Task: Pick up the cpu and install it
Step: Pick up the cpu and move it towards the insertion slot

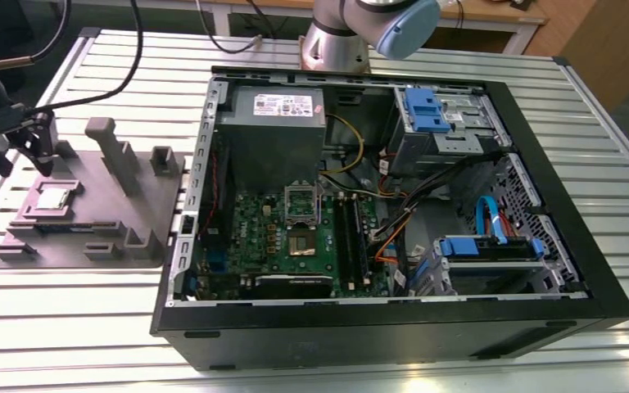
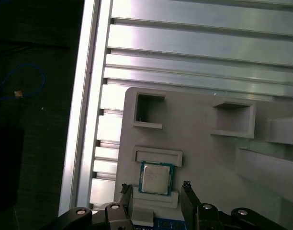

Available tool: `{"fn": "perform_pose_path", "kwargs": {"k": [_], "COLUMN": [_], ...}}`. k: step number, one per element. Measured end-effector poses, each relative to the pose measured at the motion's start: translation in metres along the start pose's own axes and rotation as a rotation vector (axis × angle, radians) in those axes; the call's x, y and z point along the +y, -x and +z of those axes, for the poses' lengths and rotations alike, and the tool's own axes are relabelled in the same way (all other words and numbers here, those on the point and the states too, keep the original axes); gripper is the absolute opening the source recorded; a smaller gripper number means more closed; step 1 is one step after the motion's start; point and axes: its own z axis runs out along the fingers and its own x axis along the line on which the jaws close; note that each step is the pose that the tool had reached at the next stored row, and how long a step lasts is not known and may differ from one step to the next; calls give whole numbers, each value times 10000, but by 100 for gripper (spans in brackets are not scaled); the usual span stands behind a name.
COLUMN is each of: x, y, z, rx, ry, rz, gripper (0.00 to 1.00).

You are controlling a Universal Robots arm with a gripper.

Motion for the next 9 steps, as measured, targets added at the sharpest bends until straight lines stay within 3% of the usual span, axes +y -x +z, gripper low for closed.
{"fn": "perform_pose_path", "kwargs": {"k": [6,9], "x": [-8,-9], "y": [2,2], "z": [109,128], "rx": [-11,-9], "ry": [0,-1], "rz": [10,14], "gripper": [53,53]}}
